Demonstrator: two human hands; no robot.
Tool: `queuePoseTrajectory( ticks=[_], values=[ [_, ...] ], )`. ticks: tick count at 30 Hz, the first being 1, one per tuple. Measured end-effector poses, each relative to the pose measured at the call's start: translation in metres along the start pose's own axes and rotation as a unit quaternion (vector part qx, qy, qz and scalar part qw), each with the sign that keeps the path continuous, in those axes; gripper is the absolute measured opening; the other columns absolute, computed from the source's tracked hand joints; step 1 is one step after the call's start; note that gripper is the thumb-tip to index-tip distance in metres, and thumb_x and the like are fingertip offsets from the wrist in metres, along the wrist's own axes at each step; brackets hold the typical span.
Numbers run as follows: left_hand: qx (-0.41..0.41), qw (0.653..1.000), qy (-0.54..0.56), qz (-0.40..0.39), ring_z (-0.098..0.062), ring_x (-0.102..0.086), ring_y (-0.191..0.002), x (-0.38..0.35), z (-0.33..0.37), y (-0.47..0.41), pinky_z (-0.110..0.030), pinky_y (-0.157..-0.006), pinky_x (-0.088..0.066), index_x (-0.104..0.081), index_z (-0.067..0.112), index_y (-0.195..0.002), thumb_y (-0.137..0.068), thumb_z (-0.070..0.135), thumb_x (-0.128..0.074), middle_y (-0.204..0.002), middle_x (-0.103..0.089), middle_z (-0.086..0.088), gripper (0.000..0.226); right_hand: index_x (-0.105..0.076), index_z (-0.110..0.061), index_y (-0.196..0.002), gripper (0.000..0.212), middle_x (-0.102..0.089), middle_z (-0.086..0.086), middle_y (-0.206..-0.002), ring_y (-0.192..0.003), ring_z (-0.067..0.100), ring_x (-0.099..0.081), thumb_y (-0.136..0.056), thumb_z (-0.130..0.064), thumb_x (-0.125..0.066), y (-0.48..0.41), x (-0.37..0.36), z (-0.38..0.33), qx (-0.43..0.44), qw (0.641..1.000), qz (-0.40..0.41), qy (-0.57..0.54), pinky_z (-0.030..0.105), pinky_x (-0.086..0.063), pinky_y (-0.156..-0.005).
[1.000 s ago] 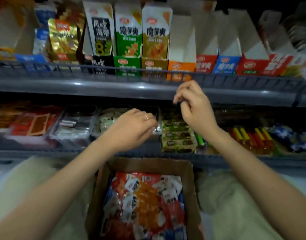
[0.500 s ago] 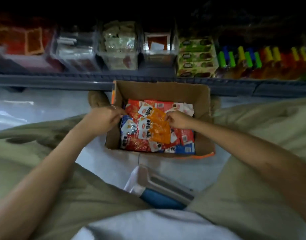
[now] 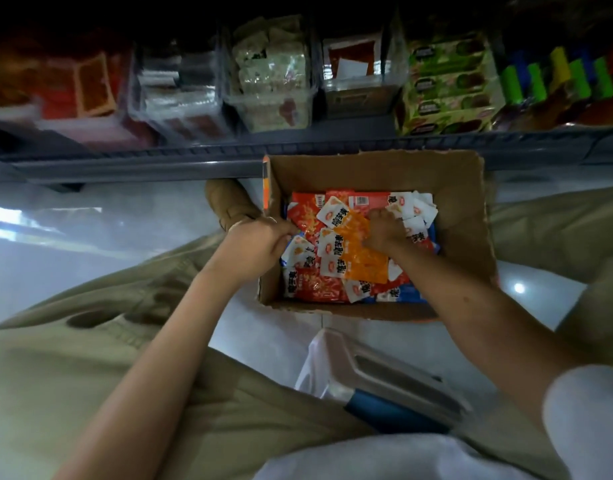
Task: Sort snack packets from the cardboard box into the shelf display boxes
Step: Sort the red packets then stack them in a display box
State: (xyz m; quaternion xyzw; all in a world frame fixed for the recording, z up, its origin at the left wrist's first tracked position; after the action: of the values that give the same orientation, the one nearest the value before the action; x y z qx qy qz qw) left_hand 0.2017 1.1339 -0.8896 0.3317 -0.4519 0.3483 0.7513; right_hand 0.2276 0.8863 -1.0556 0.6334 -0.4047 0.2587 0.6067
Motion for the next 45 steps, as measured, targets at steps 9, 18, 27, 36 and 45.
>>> queuePoseTrajectory(
  ticks=[9,18,27,36,45],
  values=[
    [0.04,0.989,0.139,-0.044,-0.014,-0.053,-0.109,-0.013,0.0,0.001,-0.026,-0.089,-0.042,-0.065,0.018,-0.11,-0.097,0.007,-0.045,-0.123,-0.057,-0.002,0.026,-0.047,-0.012,-0.134,0.038,-0.058,0.011,-0.126,-0.112,0.029,-0.057,-0.097,-0.022,-0.05,0.019,0.023,-0.008,-0.004,0.957,-0.075,-0.279,0.033,-0.046,-0.087],
    [0.085,0.95,0.299,-0.029,-0.019,0.009,-0.145,-0.021,0.021,-0.007,0.005,-0.1,-0.006,-0.04,0.042,-0.129,-0.094,0.01,-0.057,-0.155,0.006,-0.008,0.051,-0.048,-0.019,-0.124,0.032,-0.061,-0.006,-0.114,-0.099,0.003,-0.059,-0.093,-0.023,-0.056,0.086,0.073,-0.05,0.233,0.865,-0.174,-0.41,0.015,-0.048,-0.086],
    [0.152,0.889,0.403,0.158,-0.016,-0.041,-0.125,-0.004,-0.009,-0.013,-0.024,-0.098,-0.046,-0.061,0.029,-0.118,-0.081,-0.005,-0.066,-0.133,-0.035,0.001,0.051,-0.054,-0.028,-0.098,0.014,-0.06,-0.014,-0.093,-0.081,-0.009,-0.061,-0.098,-0.016,-0.047,0.095,0.108,-0.071,0.322,0.843,-0.262,-0.342,0.013,-0.048,-0.075],
    [0.215,0.858,0.429,0.181,-0.023,-0.042,-0.13,-0.008,-0.017,-0.015,-0.045,-0.098,-0.049,-0.063,0.026,-0.117,-0.083,-0.01,-0.06,-0.139,-0.033,0.001,0.05,-0.029,-0.013,-0.143,0.081,-0.037,0.012,-0.144,-0.128,0.03,-0.041,-0.08,-0.037,-0.072,0.014,0.001,-0.005,0.095,0.991,-0.09,-0.015,0.044,-0.043,-0.1],
    [0.246,0.869,0.4,0.158,-0.02,-0.045,-0.13,0.0,-0.019,-0.011,-0.038,-0.101,-0.047,-0.06,0.021,-0.126,-0.083,-0.014,-0.047,-0.143,-0.046,-0.007,0.057,-0.039,-0.016,-0.136,0.066,-0.042,0.008,-0.139,-0.127,0.025,-0.042,-0.079,-0.021,-0.072,0.021,-0.017,0.009,0.107,0.993,0.046,0.023,0.038,-0.036,-0.101]
  ],
)
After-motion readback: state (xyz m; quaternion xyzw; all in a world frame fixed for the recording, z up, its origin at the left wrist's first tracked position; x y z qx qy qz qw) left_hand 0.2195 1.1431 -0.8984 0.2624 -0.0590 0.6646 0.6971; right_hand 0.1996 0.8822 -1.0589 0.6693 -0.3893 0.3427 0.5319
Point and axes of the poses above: each hand's wrist, its own y-axis away from the middle knuckle, its own x-axis out of the back of the hand, z = x × y, the point moved 2 cm from there along -y, towards the middle knuckle
